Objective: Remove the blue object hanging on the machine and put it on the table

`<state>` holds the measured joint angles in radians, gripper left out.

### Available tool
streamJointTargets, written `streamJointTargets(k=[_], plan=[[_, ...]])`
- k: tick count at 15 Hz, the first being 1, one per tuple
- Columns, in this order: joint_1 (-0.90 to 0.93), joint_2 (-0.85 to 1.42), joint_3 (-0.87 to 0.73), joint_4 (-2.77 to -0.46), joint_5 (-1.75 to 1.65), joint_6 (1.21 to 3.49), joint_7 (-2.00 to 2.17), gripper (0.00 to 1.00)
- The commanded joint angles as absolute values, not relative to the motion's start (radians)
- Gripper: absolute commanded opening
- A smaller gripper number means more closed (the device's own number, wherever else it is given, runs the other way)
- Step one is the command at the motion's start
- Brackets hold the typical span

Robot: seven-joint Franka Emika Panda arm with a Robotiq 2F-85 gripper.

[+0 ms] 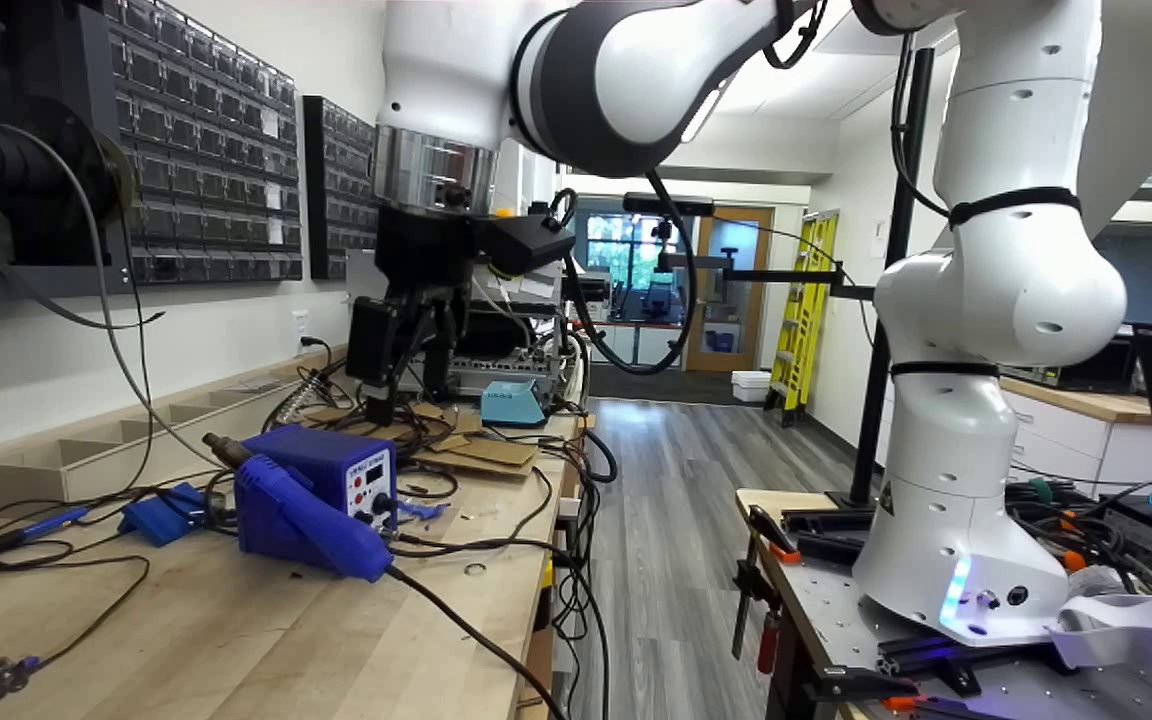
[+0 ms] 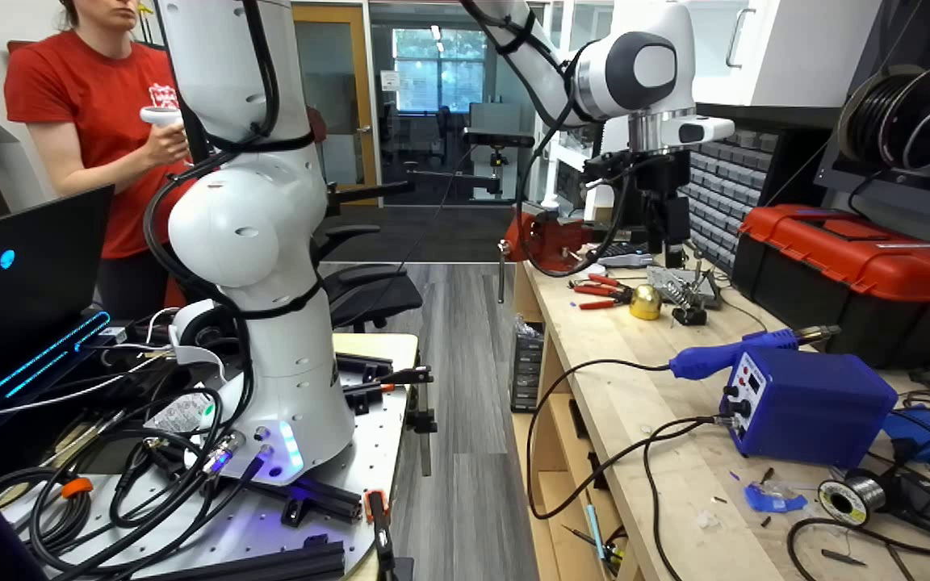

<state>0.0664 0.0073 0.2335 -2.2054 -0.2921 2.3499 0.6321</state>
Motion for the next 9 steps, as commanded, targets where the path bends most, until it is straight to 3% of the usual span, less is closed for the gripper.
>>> streamJointTargets(k=[1, 9], plan=[[0.095, 0.076, 0.185, -2.154, -0.344, 2.414, 0.621, 1.00], [0.132, 0.205, 0.094, -2.044, -0.374, 2.489, 0.635, 1.00]])
